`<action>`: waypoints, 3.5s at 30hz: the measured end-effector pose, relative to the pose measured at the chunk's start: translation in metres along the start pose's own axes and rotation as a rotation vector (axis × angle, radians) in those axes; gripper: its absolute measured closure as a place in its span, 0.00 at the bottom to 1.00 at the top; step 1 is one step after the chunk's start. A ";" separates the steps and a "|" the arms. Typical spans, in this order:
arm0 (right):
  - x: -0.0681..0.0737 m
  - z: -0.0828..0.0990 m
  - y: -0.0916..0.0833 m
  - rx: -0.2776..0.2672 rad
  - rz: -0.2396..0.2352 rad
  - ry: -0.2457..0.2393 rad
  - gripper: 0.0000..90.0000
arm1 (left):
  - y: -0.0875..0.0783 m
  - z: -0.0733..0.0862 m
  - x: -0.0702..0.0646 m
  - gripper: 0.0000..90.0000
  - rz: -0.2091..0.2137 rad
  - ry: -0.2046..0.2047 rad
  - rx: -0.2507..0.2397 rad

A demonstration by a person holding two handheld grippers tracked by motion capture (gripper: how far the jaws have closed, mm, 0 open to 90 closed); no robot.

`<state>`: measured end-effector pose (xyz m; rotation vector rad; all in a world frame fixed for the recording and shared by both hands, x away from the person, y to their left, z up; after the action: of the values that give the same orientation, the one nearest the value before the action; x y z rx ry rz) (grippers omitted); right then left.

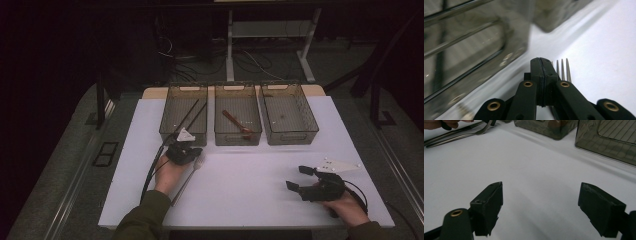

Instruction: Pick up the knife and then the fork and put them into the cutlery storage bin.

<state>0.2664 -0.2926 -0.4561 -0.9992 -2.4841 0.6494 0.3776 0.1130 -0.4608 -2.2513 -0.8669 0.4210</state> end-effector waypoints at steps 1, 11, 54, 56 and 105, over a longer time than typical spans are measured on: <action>0.000 0.000 0.000 0.000 0.000 -0.002 0.21 | 0.002 -0.001 -0.004 0.99 0.010 0.002 0.002; 0.000 0.000 0.000 0.001 0.000 -0.002 0.21 | 0.017 -0.014 -0.043 0.99 0.115 0.100 0.027; 0.000 0.000 -0.001 0.002 0.002 -0.008 0.21 | -0.040 0.043 -0.057 0.92 0.149 0.097 0.053; 0.000 0.000 -0.001 0.001 -0.001 -0.009 0.21 | -0.040 0.043 -0.058 0.93 0.140 0.104 0.061; 0.055 -0.097 0.071 -0.050 -0.319 0.054 0.65 | -0.036 -0.027 -0.112 0.94 0.197 0.155 -0.168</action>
<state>0.3166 -0.1809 -0.4054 -0.6061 -2.5441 0.4538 0.2934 0.0430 -0.4106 -2.4979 -0.6237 0.2649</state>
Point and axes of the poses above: each handheld gripper's, and its own axes: y roughly forward along the jaws, z roughly out of its underside, x roughly to its left, the point moved 2 cm from there along y, roughly forward along the jaws
